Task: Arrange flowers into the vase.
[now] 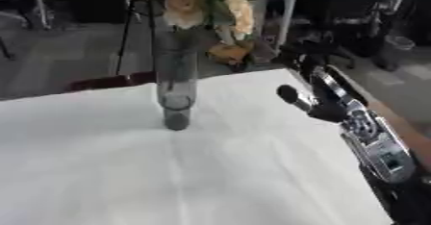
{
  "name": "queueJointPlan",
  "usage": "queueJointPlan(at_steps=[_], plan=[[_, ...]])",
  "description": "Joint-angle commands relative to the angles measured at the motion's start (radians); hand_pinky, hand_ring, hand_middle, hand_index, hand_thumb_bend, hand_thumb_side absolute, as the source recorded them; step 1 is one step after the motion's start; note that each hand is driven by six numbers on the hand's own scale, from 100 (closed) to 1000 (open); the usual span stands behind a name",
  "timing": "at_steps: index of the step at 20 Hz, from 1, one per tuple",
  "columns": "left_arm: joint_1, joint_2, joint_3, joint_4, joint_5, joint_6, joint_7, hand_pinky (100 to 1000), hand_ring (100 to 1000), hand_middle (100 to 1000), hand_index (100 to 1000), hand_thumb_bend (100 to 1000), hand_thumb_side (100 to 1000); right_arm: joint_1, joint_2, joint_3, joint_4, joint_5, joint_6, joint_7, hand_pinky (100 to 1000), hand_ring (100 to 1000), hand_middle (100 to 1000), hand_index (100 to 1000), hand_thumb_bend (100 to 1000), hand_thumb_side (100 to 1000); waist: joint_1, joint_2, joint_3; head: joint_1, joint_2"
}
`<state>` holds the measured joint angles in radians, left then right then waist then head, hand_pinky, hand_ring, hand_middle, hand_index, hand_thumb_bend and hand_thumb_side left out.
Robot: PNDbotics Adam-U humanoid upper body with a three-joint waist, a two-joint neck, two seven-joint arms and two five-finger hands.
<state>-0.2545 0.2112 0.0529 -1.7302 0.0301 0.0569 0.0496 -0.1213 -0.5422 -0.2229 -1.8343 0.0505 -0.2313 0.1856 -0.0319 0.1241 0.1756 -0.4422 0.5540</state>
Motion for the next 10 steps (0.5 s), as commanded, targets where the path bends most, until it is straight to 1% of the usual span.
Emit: queueJointPlan(at_steps=[1, 2, 4, 5, 6, 10], plan=[[-0.009, 0.030, 0.009, -0.022, -0.009, -0.005, 0.001, 583, 718, 645, 680, 913, 625, 0.004, -0.015, 0.003, -0.034, -0.022, -0.008, -0.002, 990, 1000, 798, 1000, 531, 712, 0.010, 0.003, -0.006, 0.002, -0.006], [-0.010, 0.031, 0.009, -0.021, -0.010, -0.005, 0.001, 583, 718, 645, 680, 913, 625, 0.012, -0.012, 0.005, -0.038, -0.028, -0.013, -0.002, 990, 1000, 798, 1000, 531, 712, 0.010, 0.003, -0.009, 0.001, -0.005], [-0.012, 0.036, 0.012, -0.020, -0.012, -0.005, 0.003, 583, 719, 647, 681, 912, 624, 0.033, -0.008, 0.010, -0.046, -0.037, -0.020, -0.001, 965, 1000, 782, 1000, 481, 715, 0.009, 0.004, -0.013, 0.001, -0.004], [-0.014, 0.039, 0.014, -0.020, -0.014, -0.006, 0.005, 583, 719, 647, 681, 912, 624, 0.044, -0.007, 0.011, -0.050, -0.042, -0.023, -0.002, 965, 1000, 782, 1000, 481, 715, 0.010, 0.004, -0.016, 0.002, -0.003], [-0.016, 0.043, 0.016, -0.020, -0.017, -0.006, 0.007, 583, 718, 646, 681, 911, 623, 0.053, -0.004, 0.012, -0.052, -0.046, -0.024, -0.004, 932, 985, 766, 1000, 434, 720, 0.009, 0.004, -0.020, 0.003, -0.003], [-0.021, 0.053, 0.020, -0.020, -0.023, -0.007, 0.013, 583, 718, 646, 681, 911, 623, 0.075, 0.002, 0.013, -0.062, -0.053, -0.024, -0.008, 932, 985, 766, 1000, 434, 720, 0.007, 0.004, -0.031, 0.007, -0.001]])
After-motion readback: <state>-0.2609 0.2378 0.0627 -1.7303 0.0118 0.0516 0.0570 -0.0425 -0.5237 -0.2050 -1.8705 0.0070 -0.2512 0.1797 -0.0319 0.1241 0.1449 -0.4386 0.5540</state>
